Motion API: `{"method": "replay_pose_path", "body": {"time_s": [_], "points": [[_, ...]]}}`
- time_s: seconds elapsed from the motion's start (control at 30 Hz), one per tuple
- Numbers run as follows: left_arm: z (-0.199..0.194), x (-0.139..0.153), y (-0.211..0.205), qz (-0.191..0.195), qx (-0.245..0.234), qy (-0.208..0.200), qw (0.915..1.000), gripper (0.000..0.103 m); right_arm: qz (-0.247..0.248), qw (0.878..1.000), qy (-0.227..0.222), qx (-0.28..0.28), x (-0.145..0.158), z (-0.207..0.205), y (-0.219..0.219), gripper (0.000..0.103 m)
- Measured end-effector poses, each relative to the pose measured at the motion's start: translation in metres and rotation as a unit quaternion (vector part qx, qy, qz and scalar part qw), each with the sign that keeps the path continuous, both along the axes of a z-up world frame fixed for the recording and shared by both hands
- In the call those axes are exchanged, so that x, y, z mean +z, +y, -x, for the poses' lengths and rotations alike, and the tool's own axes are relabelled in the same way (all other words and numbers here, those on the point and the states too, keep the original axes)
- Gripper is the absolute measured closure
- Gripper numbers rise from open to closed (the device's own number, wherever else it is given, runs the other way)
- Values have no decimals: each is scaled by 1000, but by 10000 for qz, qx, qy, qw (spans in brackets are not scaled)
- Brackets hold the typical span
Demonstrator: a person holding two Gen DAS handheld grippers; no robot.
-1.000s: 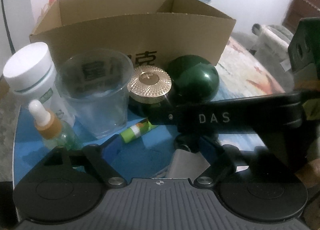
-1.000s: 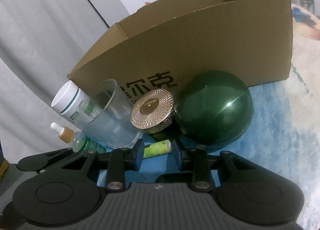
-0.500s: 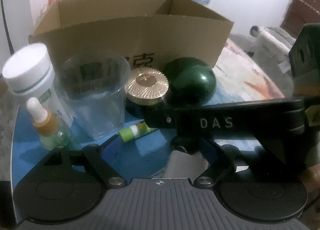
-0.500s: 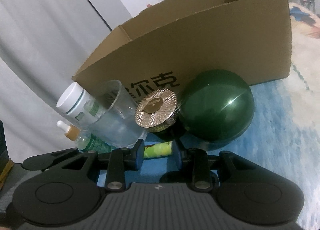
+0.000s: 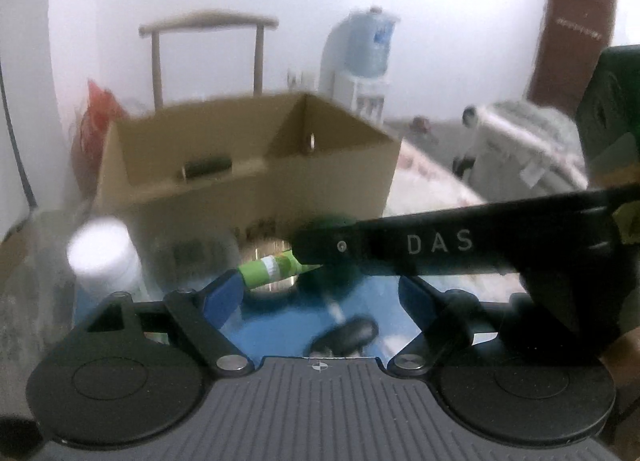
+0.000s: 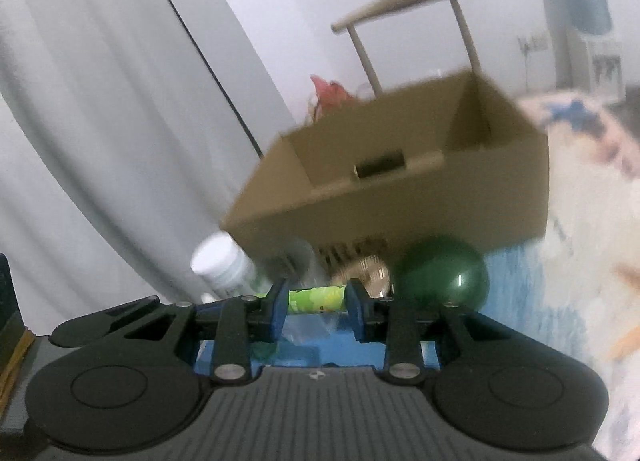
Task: Organize rigid objects
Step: 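Carry the green battery into the box and open the right tool, then move the right tool to the black oval object and grasp it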
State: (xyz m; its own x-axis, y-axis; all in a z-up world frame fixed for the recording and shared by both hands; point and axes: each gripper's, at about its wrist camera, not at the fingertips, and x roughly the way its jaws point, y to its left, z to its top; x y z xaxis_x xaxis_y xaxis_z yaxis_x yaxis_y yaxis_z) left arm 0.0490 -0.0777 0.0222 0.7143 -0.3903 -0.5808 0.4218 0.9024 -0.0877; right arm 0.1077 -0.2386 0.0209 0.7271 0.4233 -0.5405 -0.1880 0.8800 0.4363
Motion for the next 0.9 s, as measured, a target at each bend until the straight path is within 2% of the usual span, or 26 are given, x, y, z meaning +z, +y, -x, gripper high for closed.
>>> {"method": "replay_pose_path", "body": {"time_s": [0.17,0.27,0.33,0.43,0.53,0.6,0.67,0.73,0.9], "points": [[-20,29,-6,19,33,-500,9987,15,194,9989,-415,14,34,-22,0,69],[-49,41,-9,3,122,-438,9990,15,150,9992,-366,102,43,-55,-6,69],[-73,44,-9,43,182,-341,9992,15,109,9996,-190,180,42,-84,-11,69],[-114,40,-14,-139,273,-247,9992,15,-236,9984,424,291,25,-144,-24,70],[-154,24,-19,-389,340,86,9986,15,-355,9946,946,222,3,-193,-31,69],[-166,17,-18,-511,547,233,9969,15,-253,9943,1033,105,-5,-214,-32,69],[-168,17,-12,-434,689,300,9962,15,-238,9952,949,-64,-6,-222,-38,68],[-159,23,-3,-285,679,260,9969,15,-443,9955,829,-132,-2,-217,-47,68],[-112,43,20,12,512,-8,9987,11,-560,9977,261,-290,22,-164,-70,68]]}}
